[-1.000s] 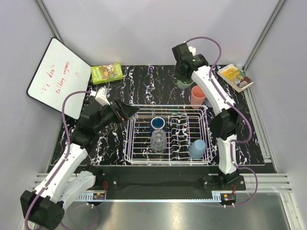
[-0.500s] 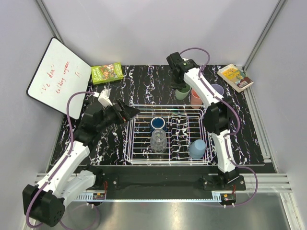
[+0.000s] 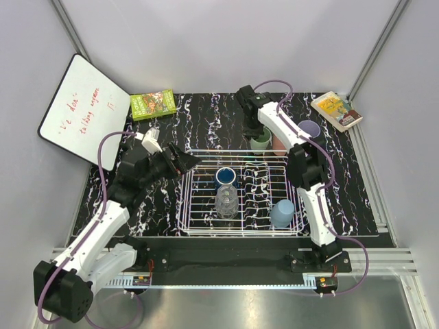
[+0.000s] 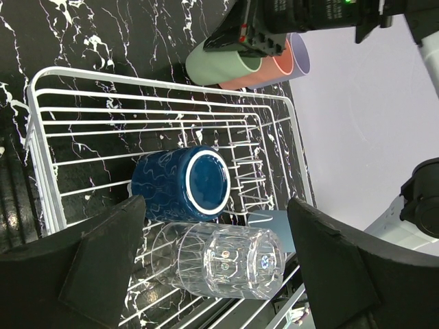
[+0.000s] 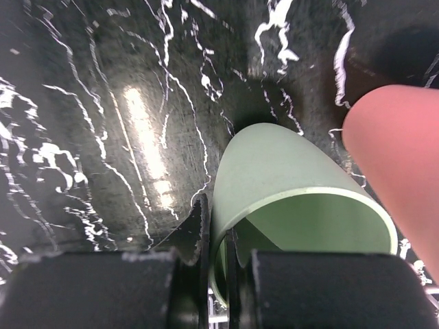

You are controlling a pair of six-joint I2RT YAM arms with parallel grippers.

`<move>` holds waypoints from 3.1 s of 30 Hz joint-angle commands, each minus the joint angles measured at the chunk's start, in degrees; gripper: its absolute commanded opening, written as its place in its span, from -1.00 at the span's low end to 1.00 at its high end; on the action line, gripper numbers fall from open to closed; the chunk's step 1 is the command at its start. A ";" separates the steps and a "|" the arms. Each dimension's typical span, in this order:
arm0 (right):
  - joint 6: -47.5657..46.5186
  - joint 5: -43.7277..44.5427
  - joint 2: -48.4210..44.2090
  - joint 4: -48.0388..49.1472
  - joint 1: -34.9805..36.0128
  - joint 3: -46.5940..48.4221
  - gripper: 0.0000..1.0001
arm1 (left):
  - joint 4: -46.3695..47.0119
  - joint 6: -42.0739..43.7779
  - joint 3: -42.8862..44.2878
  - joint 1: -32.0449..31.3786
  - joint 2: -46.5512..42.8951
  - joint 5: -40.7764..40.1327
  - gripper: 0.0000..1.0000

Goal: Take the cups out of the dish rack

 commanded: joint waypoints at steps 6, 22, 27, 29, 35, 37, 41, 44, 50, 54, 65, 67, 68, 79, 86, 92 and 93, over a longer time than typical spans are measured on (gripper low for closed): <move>-1.39 -2.95 -0.64 1.76 0.13 -1.96 -0.94 | 2.47 0.21 -1.20 0.15 -0.25 0.91 0.77; -2.27 -2.16 -8.28 2.46 0.22 -1.70 -0.27 | 2.30 0.47 -0.67 0.15 -0.34 0.47 0.84; -2.27 -1.10 -12.93 2.38 0.22 -0.56 -0.21 | -0.16 2.40 1.08 0.15 -0.69 -1.63 0.86; -1.92 -1.28 -16.52 2.38 0.22 -0.38 -0.20 | -3.05 4.32 2.57 -0.20 -0.69 -4.44 0.86; -3.06 -8.90 -34.18 15.53 1.01 -18.84 -0.04 | -13.34 8.99 7.84 -2.39 2.64 -13.23 0.87; -3.32 -13.47 -42.86 25.34 1.10 -27.59 0.10 | -15.36 9.00 8.55 -3.27 3.88 -14.90 0.86; -2.45 -19.11 -53.51 34.27 1.45 -43.24 0.42 | -16.69 9.96 10.74 -10.37 6.95 -20.44 0.86; -1.48 -20.79 -58.71 36.47 2.50 -48.09 0.45 | -18.79 10.66 14.51 -15.99 10.37 -26.24 0.86; -0.16 -19.56 -67.07 38.76 6.20 -56.00 0.47 | -20.99 10.67 19.97 -23.92 13.28 -32.13 0.85; -0.07 -17.98 -71.65 39.47 6.72 -60.23 0.48 | -22.40 9.79 21.21 -27.70 12.59 -36.70 0.86; 2.65 -17.63 -81.41 39.12 6.81 -70.51 0.49 | -28.11 6.99 26.49 -40.89 18.64 -44.79 0.86; 2.83 -17.63 -81.93 38.94 6.90 -70.96 0.50 | -28.12 5.58 25.70 -42.03 19.78 -44.62 0.85; 2.74 -17.71 -82.02 39.03 6.81 -71.05 0.49 | -28.20 5.31 25.52 -42.47 20.14 -44.70 0.86; 2.65 -18.07 -80.88 39.11 6.90 -71.13 0.50 | -28.64 2.67 23.32 -44.50 21.98 -44.88 0.85; 3.09 -18.24 -80.71 39.55 6.90 -71.84 0.50 | -28.55 2.05 23.41 -46.26 25.15 -44.44 0.86; 3.27 -18.15 -81.06 39.82 6.90 -72.37 0.50 | -28.03 3.02 24.29 -46.52 28.40 -42.86 0.75; 3.27 -18.15 -81.15 39.82 6.81 -72.45 0.49 | -28.03 3.02 24.46 -46.52 28.58 -42.77 0.69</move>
